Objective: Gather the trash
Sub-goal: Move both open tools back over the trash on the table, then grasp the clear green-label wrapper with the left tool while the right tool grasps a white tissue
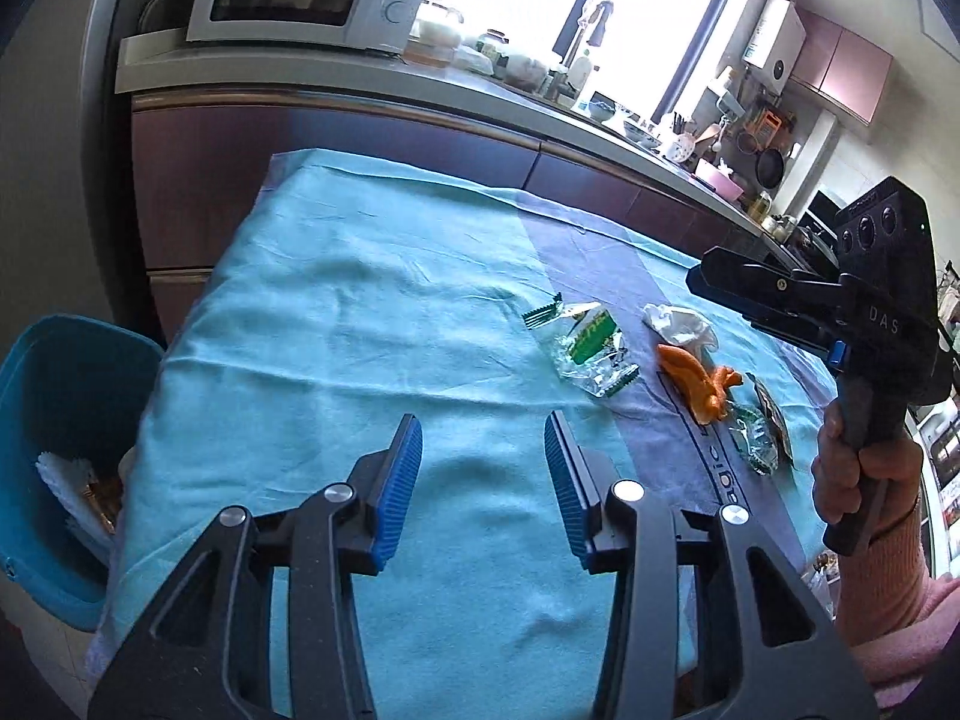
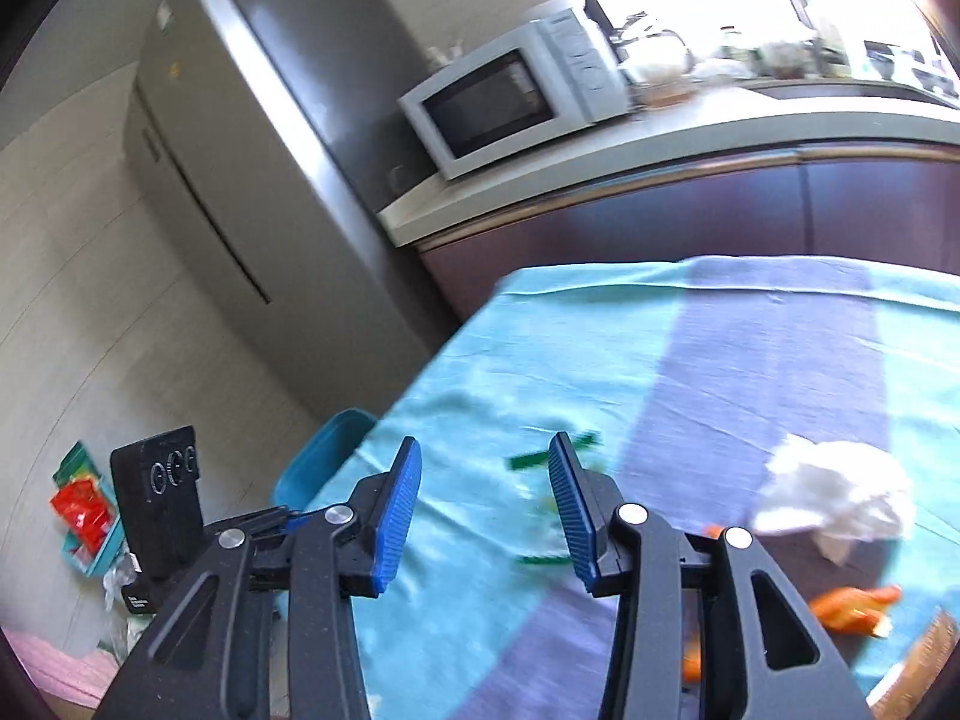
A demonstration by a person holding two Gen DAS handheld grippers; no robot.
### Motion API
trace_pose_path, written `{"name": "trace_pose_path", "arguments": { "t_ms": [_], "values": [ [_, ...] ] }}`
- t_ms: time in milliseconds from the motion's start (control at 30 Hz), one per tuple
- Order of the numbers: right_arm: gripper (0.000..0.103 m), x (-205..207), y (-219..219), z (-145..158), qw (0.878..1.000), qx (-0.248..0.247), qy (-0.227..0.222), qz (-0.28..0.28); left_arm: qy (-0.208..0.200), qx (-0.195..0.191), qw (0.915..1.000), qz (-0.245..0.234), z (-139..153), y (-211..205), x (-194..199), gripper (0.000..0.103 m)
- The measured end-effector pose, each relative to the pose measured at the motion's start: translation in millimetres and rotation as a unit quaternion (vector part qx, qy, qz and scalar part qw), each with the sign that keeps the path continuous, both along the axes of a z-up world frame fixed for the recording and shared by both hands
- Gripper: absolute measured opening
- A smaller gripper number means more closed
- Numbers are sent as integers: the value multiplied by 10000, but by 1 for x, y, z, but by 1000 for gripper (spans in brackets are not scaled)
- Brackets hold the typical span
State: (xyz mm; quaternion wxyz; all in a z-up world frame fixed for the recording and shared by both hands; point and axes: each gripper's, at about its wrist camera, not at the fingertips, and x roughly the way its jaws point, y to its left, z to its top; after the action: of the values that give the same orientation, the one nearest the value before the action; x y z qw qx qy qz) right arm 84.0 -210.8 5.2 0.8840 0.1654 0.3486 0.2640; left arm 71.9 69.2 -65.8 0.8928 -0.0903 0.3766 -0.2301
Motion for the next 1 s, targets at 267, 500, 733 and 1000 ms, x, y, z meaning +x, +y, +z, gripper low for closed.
{"name": "trace_pose_path", "arguments": {
  "t_ms": [267,500,733,1000],
  "values": [
    [42,-9,-64,-19,9963,-13,132,-854,79,96,9996,-261,-1,-31,16,44],
    [51,-10,-105,-36,9910,-45,337,-1294,194,163,9989,-383,-3,-55,36,54],
    [57,5,-123,-53,9879,62,634,-1414,547,15,9974,-470,-10,-62,64,55],
    [59,16,-120,-61,9885,124,760,-1303,794,104,9952,-570,-18,-78,82,55]
  ]
}}
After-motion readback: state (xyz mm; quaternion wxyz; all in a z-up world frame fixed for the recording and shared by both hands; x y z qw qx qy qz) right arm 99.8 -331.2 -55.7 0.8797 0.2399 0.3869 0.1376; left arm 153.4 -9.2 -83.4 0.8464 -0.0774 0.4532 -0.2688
